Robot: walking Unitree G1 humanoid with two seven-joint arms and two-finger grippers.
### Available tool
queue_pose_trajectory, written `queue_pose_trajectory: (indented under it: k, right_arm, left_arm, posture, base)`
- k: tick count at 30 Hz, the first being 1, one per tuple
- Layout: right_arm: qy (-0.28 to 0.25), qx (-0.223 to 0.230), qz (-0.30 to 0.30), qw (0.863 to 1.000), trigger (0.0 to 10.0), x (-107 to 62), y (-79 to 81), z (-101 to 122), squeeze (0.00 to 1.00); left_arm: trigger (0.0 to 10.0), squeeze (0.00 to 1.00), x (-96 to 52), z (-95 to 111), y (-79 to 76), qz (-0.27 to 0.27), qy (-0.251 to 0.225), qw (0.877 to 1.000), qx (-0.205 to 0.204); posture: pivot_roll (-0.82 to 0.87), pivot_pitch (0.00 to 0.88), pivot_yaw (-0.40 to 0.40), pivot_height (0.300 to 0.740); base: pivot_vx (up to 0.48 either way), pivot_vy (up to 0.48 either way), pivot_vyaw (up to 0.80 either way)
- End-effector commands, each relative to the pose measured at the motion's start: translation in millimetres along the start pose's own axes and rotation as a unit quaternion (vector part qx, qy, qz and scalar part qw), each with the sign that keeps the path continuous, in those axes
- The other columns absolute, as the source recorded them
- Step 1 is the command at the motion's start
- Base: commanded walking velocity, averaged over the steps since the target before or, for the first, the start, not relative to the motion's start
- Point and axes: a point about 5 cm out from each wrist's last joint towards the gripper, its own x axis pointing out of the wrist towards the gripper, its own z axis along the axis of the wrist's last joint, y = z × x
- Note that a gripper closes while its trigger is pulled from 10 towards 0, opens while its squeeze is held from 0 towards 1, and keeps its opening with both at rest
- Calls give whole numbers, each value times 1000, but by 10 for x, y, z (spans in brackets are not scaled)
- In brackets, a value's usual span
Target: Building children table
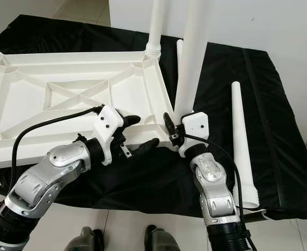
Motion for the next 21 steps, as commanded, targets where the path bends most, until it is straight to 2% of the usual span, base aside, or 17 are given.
queue_pose_trajectory:
  k: [1,3,4,6,10,21]
  right_arm:
    - [75,24,-7,997,10000,-84,-11,-290,0]
    - [80,58,-31,995,10000,-85,-66,-310,0]
    - [80,58,-31,995,10000,-85,-66,-310,0]
    - [87,102,-66,989,10000,-86,-140,-342,0]
    - [95,131,-94,982,10000,-97,-201,-377,0]
    - [102,138,-107,979,10000,-119,-212,-409,0]
  left_arm:
    - [10000,0,-7,1,-54,-23,-3,1000,-6]
    - [10000,0,-9,3,-49,-22,-2,1000,-6]
    - [10000,0,-9,3,-49,-22,-2,1000,-6]
    - [10000,0,-12,8,-45,-21,-2,1000,-4]
    - [10000,0,-16,11,-48,-22,-2,1000,-4]
    - [10000,0,-25,16,-50,-23,-1,1000,-4]
  posture:
    - [63,220,-41,740]
    - [65,222,-42,740]
    - [65,222,-42,740]
    - [65,222,-42,740]
    - [64,221,-41,740]
    - [67,220,-40,740]
  base:
    - [0,0,0]
    - [0,0,0]
    - [0,0,0]
    - [0,0,0]
    - [0,0,0]
    - [0,0,0]
